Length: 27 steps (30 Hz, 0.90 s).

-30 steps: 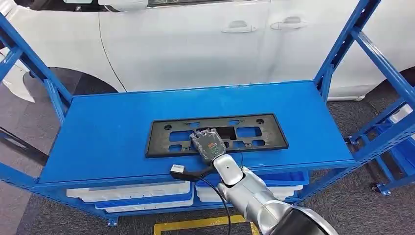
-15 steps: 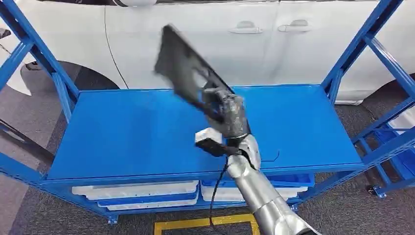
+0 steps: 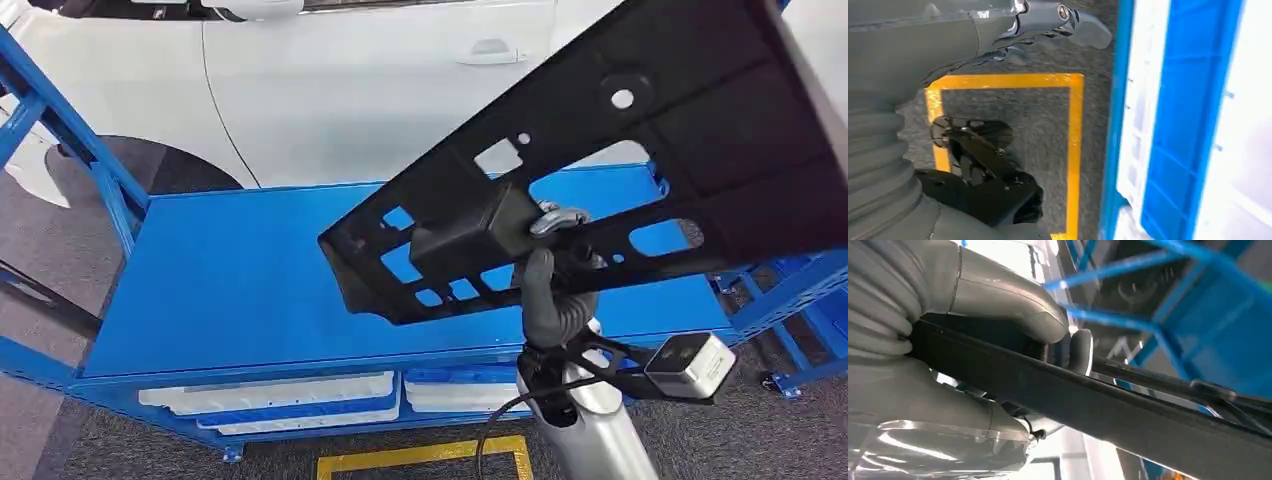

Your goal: Take the parts from the cabinet and place them on the table.

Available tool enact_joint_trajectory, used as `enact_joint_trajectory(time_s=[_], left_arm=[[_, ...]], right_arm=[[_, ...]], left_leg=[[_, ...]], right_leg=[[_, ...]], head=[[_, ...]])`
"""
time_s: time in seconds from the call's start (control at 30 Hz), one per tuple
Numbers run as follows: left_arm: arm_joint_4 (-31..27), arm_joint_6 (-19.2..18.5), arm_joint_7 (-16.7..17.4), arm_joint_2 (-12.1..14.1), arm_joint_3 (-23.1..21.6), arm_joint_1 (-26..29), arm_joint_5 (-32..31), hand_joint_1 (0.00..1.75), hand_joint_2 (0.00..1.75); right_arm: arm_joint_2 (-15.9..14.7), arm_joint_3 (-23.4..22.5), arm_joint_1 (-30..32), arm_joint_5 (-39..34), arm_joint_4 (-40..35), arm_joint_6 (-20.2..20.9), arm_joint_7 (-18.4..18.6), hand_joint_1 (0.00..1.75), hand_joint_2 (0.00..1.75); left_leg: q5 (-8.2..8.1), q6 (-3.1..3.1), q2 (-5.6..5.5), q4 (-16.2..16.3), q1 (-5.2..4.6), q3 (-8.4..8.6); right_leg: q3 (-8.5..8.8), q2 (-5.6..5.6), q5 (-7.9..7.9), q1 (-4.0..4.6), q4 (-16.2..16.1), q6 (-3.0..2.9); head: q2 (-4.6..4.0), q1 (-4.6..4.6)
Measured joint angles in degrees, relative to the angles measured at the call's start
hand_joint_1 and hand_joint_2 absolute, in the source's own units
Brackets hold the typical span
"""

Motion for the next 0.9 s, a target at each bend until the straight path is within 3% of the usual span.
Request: enact_joint_trajectory(time_s=[0.07, 0.1, 0.13, 0.23, 0.27, 0.3, 0.33, 0.37, 0.43, 0.47, 0.5, 0.57, 0.6, 0.63, 0.67, 0.77, 0.8, 0.83, 0.9], left_arm=[[0.0, 1.3, 1.7, 0.1, 0.5, -0.1, -0.2, 0.00, 1.75], [0.0, 1.5, 2.3, 0.1, 0.7, -0.1, -0.2, 0.00, 1.75], [0.0, 1.8, 3.1, 0.1, 0.8, -0.2, -0.2, 0.00, 1.75], [0.2, 2.7, 5.9, 0.1, 1.2, 0.0, 0.1, 0.00, 1.75], [0.2, 2.8, 7.0, 0.1, 1.4, 0.1, 0.2, 0.00, 1.75], [0.2, 2.9, 7.7, 0.0, 1.5, 0.0, 0.3, 0.00, 1.75], [0.2, 3.0, 8.6, 0.0, 1.8, -0.1, 0.3, 0.00, 1.75], [0.2, 3.0, 10.2, 0.0, 2.0, -0.1, 0.4, 0.00, 1.75], [0.3, 2.8, 14.2, 0.0, 2.2, 0.0, 0.3, 0.00, 1.75], [0.4, 2.7, 16.6, 0.0, 2.2, 0.0, 0.3, 0.00, 1.75], [0.4, 2.7, 18.8, 0.0, 2.2, 0.1, 0.2, 0.00, 1.75], [0.7, 3.1, 24.6, 0.0, 2.3, 0.0, 0.0, 0.00, 1.75], [0.7, 3.3, 26.2, 0.0, 2.3, 0.1, -0.2, 0.00, 1.75], [0.7, 4.1, 27.8, 0.0, 2.3, 0.2, -0.2, 0.00, 1.75], [0.7, 4.9, 29.4, 0.0, 2.3, 0.3, 0.0, 0.00, 1.75], [0.7, 7.8, 34.1, 0.2, 2.9, 0.6, 0.5, 0.00, 1.75], [0.8, 8.6, 35.2, 0.5, 3.3, 0.8, 0.8, 0.00, 1.75], [0.8, 9.3, 36.0, 0.6, 3.6, 0.9, 0.8, 0.00, 1.75], [0.8, 10.4, 37.6, 0.9, 4.0, 1.3, 0.9, 0.00, 1.75]], right_arm=[[-0.3, 0.9, 0.6, 0.7, -0.9, 1.7, 0.0, 1.75, 1.75], [-0.4, 1.3, 0.8, 0.8, -1.3, 2.2, 0.0, 1.75, 1.75], [-0.5, 1.6, 1.0, 1.0, -1.6, 2.8, 0.0, 1.75, 1.75], [-0.7, 2.6, 1.4, 1.1, -1.8, 4.5, 0.0, 1.75, 1.75], [-0.7, 2.7, 1.5, 1.1, -1.8, 4.9, 0.0, 1.75, 1.75], [-0.7, 2.7, 1.7, 1.0, -1.8, 5.1, 0.0, 1.75, 1.75], [-0.8, 2.7, 1.7, 0.7, -1.9, 5.4, 0.0, 1.75, 1.75], [-0.8, 2.8, 1.8, 0.6, -2.0, 5.8, 0.0, 1.75, 1.75], [-0.9, 2.8, 2.3, 0.7, -2.3, 5.8, 0.0, 1.75, 1.75], [-0.9, 2.9, 2.4, 0.7, -2.3, 5.7, 0.0, 1.75, 1.75], [-1.0, 3.0, 2.5, 0.7, -2.3, 5.7, 0.0, 1.75, 1.75], [-1.4, 3.1, 2.4, 0.4, -2.9, 5.7, 0.0, 1.75, 1.75], [-1.6, 3.2, 2.3, 0.0, -3.2, 5.7, 0.0, 1.75, 1.75], [-1.8, 3.2, 2.1, -0.4, -3.5, 5.8, 0.0, 1.75, 1.75], [-2.0, 3.2, 2.1, -0.7, -3.6, 5.9, 0.0, 1.75, 1.75], [-2.8, 3.2, 1.8, -1.3, -3.7, 6.1, 0.0, 1.75, 1.75], [-3.0, 3.2, 1.7, -1.4, -3.6, 6.1, 0.0, 1.75, 1.75], [-3.1, 3.1, 1.6, -1.4, -3.6, 6.1, 0.0, 1.75, 1.75], [-3.3, 2.9, 1.8, -1.4, -3.6, 6.0, 0.0, 1.75, 1.75]], left_leg=[[4.75, 0.18, 0.04, -10.3, 0.02, 5.49], [5.41, 0.48, 0.05, -14.6, 0.01, 7.62], [5.45, 0.97, -0.07, -15.0, -0.36, 7.72], [6.03, 1.93, -0.16, -14.8, -0.48, 7.21], [6.62, 2.51, -0.12, -15.3, -0.29, 7.04], [7.21, 2.94, 0.15, -15.5, -0.07, 6.99], [7.61, 3.35, 0.17, -15.5, -0.05, 6.32], [8.07, 3.50, 0.18, -15.5, -0.09, 5.69], [9.00, 3.50, 0.22, -15.4, -0.16, 4.35], [9.41, 3.42, 0.22, -15.3, -0.16, 3.73], [9.83, 3.34, 0.22, -15.2, -0.16, 3.13], [10.69, 3.04, 0.18, -15.0, -0.16, 1.85], [11.11, 2.79, 0.10, -14.8, -0.16, 1.42], [11.50, 2.40, 0.00, -14.7, -0.35, 1.07], [12.01, 2.03, 0.01, -15.1, -0.19, 1.33], [13.53, 0.84, -0.02, -15.8, -0.16, 1.30], [13.09, 0.63, -0.01, -15.5, 0.06, 0.94], [10.35, 0.44, 0.05, -14.3, 0.09, 0.18], [2.60, 0.10, 0.04, -6.7, 0.11, -1.67]], right_leg=[[-0.16, 0.03, -0.04, -0.04, 0.4, 0.10], [-0.24, 0.02, -0.05, 0.02, 0.6, 0.26], [-0.44, 0.09, -0.02, 0.40, 0.8, 0.68], [-0.67, 0.12, 0.69, 0.11, 0.6, 1.69], [-0.76, 0.15, 0.96, 0.33, 0.7, 2.07], [-1.27, 0.37, -0.60, 0.01, 1.6, 2.33], [-2.36, 0.30, -3.75, -0.07, 4.5, 2.65], [-3.81, 0.29, -6.83, -0.32, 8.6, 2.90], [-6.14, 0.29, -11.35, -0.53, 17.0, 3.36], [-5.88, 0.29, -11.45, -0.59, 18.2, 3.46], [-4.52, 0.29, -10.38, -0.71, 17.1, 3.48], [1.54, 0.29, -6.72, -0.83, 8.5, 3.24], [5.35, 0.30, -5.94, -0.82, 3.1, 2.96], [7.35, 0.33, -7.23, -0.49, -0.7, 2.62], [6.97, 0.38, -5.98, -0.19, 0.2, 2.27], [6.27, 0.37, -5.24, 0.07, -0.4, 1.08], [5.77, 0.14, -4.23, -0.48, -0.9, 0.58], [5.05, 0.06, -3.53, -0.41, -0.9, 0.20], [3.39, 0.04, -2.23, -0.30, -0.9, -0.26]], head=[[0.02, 0.02], [0.00, 0.02], [0.00, 0.04], [0.02, 0.11], [0.00, 0.09], [0.00, 0.02], [0.02, 0.33], [0.02, 0.42], [0.02, 0.41], [0.02, 0.42], [0.00, 0.42], [0.02, 0.42], [0.02, 0.42], [0.02, 0.39], [0.02, 0.04], [0.00, 0.37], [0.00, 0.37], [0.02, 0.28], [0.00, 0.15]])
